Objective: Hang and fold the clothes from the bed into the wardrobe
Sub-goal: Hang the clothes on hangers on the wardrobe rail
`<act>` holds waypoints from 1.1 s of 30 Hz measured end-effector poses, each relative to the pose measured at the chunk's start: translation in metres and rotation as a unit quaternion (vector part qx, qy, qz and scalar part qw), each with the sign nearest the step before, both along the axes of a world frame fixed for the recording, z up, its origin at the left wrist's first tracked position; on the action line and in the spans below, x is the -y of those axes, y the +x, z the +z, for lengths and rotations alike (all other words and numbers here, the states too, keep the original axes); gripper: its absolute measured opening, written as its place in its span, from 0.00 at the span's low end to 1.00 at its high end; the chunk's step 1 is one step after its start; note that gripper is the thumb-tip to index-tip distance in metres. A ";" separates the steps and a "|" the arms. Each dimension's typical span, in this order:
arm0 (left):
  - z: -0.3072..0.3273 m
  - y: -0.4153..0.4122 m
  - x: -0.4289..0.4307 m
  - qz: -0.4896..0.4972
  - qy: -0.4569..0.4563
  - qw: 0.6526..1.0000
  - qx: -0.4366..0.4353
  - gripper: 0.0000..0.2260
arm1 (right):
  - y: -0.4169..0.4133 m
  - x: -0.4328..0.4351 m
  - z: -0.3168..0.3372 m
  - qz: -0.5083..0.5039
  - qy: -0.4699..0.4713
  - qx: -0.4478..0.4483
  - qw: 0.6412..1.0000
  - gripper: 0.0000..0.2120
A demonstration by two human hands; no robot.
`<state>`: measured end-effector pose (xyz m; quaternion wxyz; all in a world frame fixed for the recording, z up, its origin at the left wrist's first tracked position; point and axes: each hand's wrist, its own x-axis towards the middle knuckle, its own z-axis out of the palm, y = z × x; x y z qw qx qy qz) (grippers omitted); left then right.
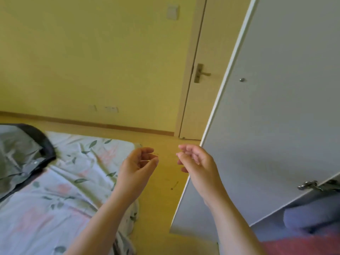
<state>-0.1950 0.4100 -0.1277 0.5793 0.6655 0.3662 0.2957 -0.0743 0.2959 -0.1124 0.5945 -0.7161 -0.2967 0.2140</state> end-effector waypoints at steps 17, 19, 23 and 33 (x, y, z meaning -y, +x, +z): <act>0.006 0.003 -0.218 0.049 0.027 0.998 0.041 0.08 | 0.012 -0.227 0.018 0.044 0.003 0.025 0.999 0.06; 0.005 0.005 -0.234 0.050 0.023 0.998 0.042 0.08 | 0.015 -0.245 0.018 0.048 -0.003 0.025 0.999 0.06; 0.005 0.014 -0.261 0.050 0.023 0.997 0.046 0.08 | 0.027 -0.281 0.019 0.053 0.003 0.028 0.998 0.06; 0.005 0.090 -0.341 0.067 0.029 0.996 0.056 0.09 | 0.106 -0.378 0.015 0.077 0.020 0.027 0.996 0.06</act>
